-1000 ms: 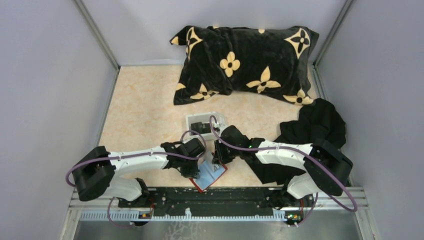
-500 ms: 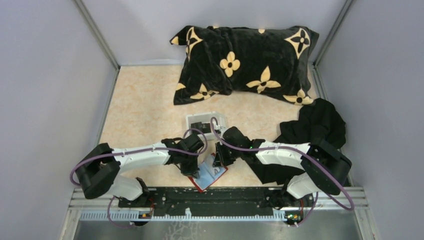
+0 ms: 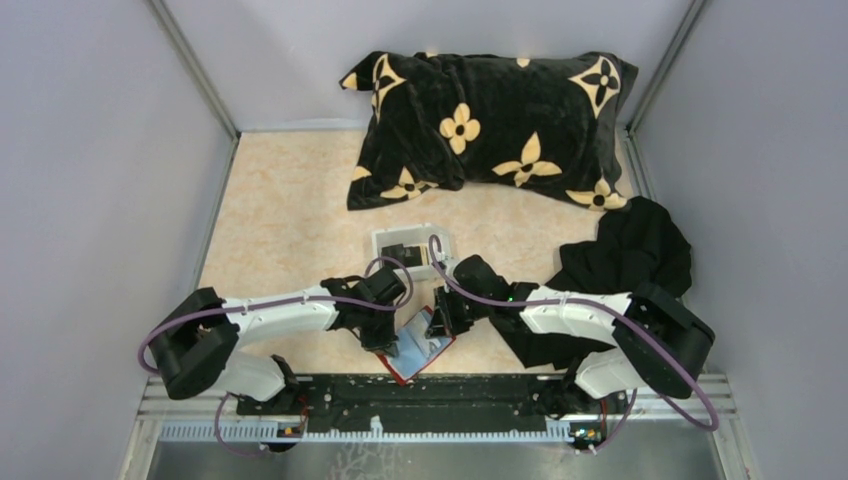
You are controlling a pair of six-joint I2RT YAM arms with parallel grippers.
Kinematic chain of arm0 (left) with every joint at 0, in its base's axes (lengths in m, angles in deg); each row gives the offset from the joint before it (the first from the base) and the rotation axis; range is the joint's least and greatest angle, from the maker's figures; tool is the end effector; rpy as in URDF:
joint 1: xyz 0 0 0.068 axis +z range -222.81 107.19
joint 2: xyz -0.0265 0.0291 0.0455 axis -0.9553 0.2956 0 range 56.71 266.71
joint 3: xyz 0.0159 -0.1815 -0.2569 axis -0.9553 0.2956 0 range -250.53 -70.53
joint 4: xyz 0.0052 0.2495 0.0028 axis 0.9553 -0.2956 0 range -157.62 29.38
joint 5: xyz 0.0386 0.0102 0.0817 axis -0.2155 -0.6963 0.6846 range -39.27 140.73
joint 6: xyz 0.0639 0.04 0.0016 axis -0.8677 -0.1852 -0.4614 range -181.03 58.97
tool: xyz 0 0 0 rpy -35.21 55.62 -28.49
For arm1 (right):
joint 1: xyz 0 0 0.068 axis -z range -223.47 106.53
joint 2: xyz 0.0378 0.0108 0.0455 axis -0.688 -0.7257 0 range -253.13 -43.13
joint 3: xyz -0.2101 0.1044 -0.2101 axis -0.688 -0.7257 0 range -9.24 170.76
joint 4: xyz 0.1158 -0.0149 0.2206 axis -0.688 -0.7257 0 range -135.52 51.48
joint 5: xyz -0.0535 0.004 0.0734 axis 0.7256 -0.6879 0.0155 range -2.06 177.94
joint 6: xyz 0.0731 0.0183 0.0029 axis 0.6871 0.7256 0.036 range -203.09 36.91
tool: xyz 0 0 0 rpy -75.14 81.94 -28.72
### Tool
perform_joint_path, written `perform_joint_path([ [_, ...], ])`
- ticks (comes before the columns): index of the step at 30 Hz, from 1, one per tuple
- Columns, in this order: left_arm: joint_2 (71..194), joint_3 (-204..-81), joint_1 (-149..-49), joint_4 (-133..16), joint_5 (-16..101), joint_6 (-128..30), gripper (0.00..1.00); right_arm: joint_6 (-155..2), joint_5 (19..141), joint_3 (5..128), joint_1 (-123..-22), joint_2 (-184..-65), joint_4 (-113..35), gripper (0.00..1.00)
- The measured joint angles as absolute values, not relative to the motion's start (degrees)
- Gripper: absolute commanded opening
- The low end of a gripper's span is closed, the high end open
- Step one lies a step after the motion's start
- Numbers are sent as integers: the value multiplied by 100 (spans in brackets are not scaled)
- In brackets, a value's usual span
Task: Put the credit cards into the card holder
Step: Insert the credit card into the card holder.
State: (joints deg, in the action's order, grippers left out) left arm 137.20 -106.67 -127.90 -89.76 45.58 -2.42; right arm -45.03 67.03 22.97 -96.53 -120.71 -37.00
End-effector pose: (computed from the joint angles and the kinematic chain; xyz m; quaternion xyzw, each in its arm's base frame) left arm 0.1191 -0.1806 0.1655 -0.0239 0.9884 -0.1444 0.0412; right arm 0.1357 0.2183 0.1980 -0.1885 0.8877 0.3921 0.1507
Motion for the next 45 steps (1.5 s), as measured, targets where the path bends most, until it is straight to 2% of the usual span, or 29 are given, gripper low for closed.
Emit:
perform_joint_path([
  [36,13674,-10663,-12945,-8994,4770,-63,7,-4346,6288,2041,-9430,-12128,-3092,0],
  [45,13657,-10661,-12973,-8994,4816,-47,7,-4236,5999,1875,-9362,-12443,-2719,0],
])
